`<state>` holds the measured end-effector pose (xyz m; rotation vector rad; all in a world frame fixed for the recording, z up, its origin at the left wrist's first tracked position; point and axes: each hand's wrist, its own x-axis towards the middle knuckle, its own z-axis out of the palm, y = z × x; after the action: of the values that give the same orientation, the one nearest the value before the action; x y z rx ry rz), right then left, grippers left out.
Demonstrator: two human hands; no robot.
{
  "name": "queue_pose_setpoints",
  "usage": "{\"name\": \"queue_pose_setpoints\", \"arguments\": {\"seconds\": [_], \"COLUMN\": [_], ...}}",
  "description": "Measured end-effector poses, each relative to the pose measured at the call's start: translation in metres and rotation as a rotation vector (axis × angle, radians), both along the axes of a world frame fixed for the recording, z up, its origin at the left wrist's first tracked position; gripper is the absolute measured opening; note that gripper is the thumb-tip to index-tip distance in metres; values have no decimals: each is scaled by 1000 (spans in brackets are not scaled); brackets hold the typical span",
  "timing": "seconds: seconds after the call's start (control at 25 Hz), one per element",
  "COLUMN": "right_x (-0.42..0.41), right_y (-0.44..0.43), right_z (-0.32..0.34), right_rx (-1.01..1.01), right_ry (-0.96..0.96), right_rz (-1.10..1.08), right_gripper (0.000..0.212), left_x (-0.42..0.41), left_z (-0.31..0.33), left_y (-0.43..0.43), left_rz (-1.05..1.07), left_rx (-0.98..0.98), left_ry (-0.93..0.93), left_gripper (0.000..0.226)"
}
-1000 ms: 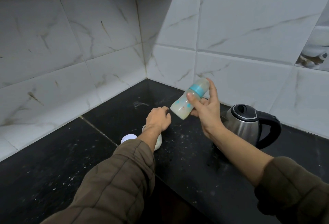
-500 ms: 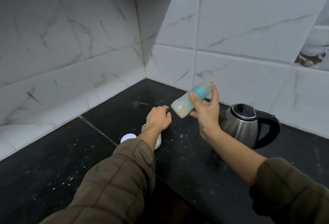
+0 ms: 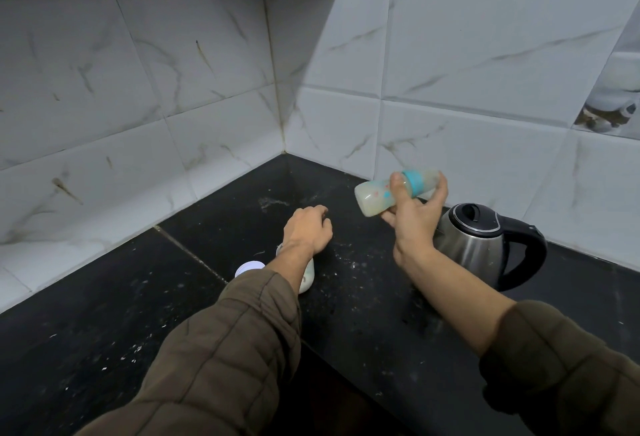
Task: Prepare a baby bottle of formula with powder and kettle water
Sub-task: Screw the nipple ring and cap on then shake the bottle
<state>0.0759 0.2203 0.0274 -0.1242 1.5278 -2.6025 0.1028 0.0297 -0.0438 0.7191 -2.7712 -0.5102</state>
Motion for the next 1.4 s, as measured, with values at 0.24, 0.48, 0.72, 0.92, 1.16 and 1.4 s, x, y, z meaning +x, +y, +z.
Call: {"name": "queue_pose_setpoints", "arguments": {"seconds": [0.24,0.48,0.72,0.92,1.16,1.4], "right_x": [17,4,6,-21,-11,-14], "right_y": [-1,-8,4,-6,5,5], "right_z": [-12,-1,-12,-6,8,2], "right_rx": [228,91,286,-205,115,21], "right_ry": [289,80,181,-412,-234,-461], "right_rz": [283,47,454,274,705,609], "right_gripper": [86,86,70,48,45,54], "left_x": [-3,3,1,3,-1,1], "left_z": [0,3,0,2,0,1], "left_y": [-2,-3,-4,-1,0,0], "left_rz": [-2,29,18,19,13,26], "left_rx": [40,15,49,37,51,60], "left_ry": [-36,-9,-43,-24,-34,-47], "left_gripper": [34,47,44,50,43,48]}}
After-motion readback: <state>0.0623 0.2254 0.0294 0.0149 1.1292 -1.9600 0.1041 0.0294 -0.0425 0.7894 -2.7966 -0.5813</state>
